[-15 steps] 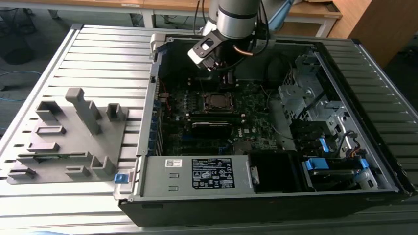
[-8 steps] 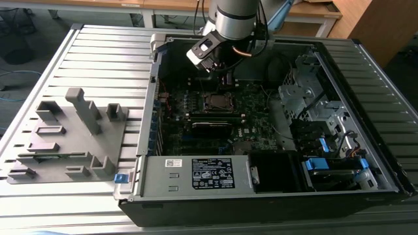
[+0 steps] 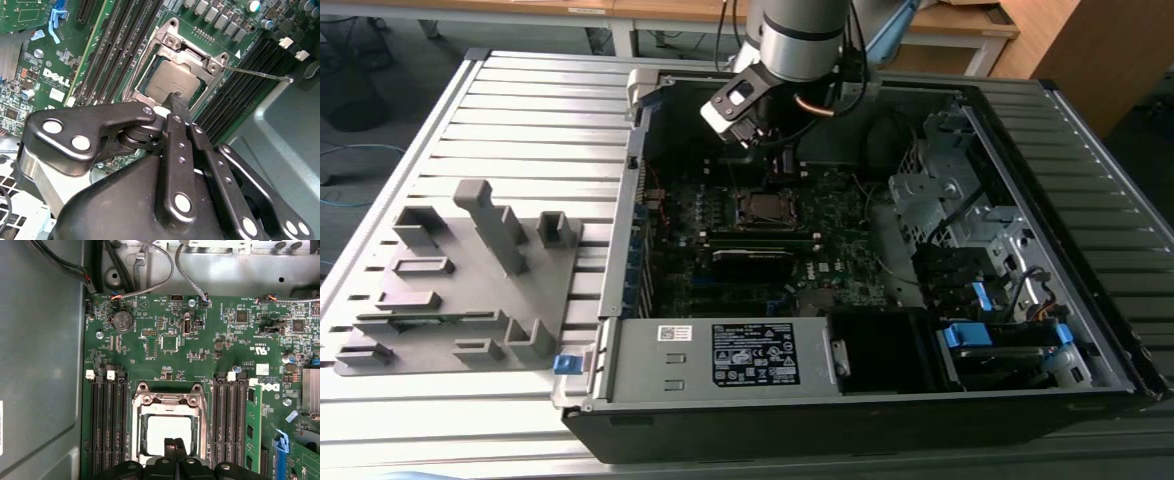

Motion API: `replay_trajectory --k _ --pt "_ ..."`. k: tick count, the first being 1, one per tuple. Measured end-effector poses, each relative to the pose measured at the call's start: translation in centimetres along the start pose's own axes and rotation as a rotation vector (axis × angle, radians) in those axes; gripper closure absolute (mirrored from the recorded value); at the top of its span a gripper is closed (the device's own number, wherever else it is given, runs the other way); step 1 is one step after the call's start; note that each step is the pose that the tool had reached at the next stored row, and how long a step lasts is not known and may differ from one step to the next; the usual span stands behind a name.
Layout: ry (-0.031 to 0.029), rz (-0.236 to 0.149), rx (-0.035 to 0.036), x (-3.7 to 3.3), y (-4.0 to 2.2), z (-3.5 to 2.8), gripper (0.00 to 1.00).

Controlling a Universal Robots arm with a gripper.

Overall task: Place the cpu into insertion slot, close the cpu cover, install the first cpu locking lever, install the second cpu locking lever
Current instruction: 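Close the cpu cover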

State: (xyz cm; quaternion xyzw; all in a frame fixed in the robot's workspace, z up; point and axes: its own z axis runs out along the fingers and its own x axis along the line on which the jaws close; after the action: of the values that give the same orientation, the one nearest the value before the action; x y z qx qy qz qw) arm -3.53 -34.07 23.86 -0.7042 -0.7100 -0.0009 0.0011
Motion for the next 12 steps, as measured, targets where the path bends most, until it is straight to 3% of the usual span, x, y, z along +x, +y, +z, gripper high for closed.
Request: replay_trajectory --k 12 --pt "-0.0001 0.000 0.0000 0.00 -0.07 0.00 0.89"
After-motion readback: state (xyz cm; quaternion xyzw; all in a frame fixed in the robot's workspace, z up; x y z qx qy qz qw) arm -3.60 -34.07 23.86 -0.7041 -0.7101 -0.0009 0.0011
